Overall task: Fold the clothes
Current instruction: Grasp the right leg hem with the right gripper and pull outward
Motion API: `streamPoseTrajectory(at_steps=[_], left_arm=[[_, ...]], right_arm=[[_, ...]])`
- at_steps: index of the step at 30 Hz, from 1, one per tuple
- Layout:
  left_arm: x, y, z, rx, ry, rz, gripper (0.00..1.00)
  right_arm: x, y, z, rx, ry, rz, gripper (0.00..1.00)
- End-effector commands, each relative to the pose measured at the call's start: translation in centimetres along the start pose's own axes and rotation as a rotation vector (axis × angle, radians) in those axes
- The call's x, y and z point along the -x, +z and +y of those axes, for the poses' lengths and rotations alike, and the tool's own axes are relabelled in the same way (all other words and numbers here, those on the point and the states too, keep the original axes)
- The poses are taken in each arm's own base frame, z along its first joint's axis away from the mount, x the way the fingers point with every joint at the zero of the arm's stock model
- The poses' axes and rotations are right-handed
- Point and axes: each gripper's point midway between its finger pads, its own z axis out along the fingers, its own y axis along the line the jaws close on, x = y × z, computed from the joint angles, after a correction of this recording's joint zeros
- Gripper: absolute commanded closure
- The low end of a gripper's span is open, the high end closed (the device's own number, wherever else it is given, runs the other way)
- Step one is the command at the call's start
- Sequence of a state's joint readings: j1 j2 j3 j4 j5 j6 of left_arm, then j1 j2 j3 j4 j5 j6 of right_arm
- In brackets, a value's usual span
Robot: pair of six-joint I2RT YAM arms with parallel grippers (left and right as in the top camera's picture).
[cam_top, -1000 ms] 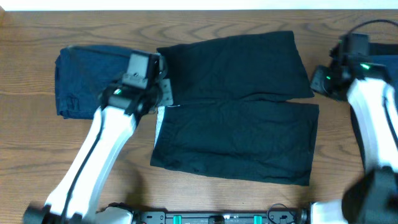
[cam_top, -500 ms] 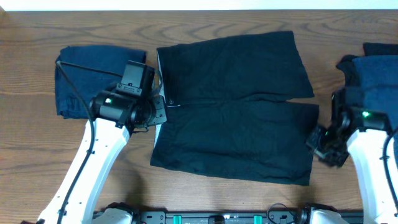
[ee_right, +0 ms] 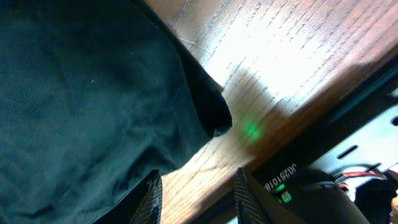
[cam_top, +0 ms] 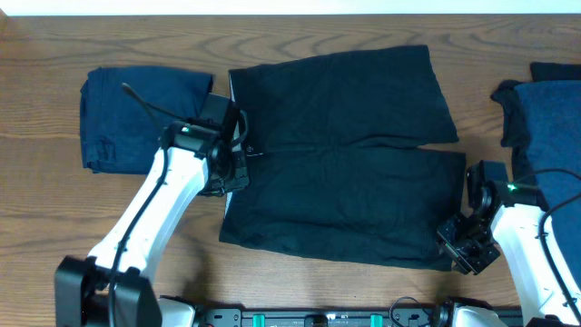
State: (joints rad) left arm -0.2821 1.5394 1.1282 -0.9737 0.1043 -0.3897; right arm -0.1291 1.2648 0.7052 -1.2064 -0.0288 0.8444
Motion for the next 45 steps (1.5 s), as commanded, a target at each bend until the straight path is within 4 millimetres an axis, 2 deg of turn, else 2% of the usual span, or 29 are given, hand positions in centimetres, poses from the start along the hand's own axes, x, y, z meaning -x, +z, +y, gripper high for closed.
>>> streamPoseTrajectory(at_steps=[1, 16, 25, 29, 36, 39, 41, 45], left_arm=[[-0.4, 0.9, 0.4, 0.026, -0.008, 0.029, 0.65], [0.0, 1.1, 0.3, 0.022, -0.007, 0.020, 0.65], [0.0, 1.1, 0.3, 0.022, -0.007, 0.020, 0.65], [0.0, 1.1, 0.3, 0.022, -0.007, 0.020, 0.65], [0.0, 1.1, 0.3, 0.022, -0.007, 0.020, 0.65], [0.0, 1.1, 0.3, 0.022, -0.007, 0.020, 0.65], [0.0, 1.1, 0.3, 0.022, -0.007, 0.020, 0.65], [0.0, 1.1, 0.3, 0.022, -0.007, 0.020, 0.65]], right_arm=[[0.7, 0.3, -0.2, -0.002, 0.044, -0.042, 0.64], [0.5, 2.2, -1.0, -0.029, 0.108, -0.051, 0.62], [0.5, 3.8, -0.8, -0.001, 0.132, -0.055, 0.60], [0.3, 4.5, -0.9, 0.000, 0.178, -0.053, 0.53], [0.2, 4.9, -1.0, 0.000, 0.189, -0.047, 0.54], [-0.2, 4.9, -0.9, 0.009, 0.188, -0.026, 0.49], [-0.4, 4.9, -0.9, 0.010, 0.188, -0.019, 0.36], [-0.1, 4.9, -1.0, 0.004, 0.189, -0.034, 0.36]])
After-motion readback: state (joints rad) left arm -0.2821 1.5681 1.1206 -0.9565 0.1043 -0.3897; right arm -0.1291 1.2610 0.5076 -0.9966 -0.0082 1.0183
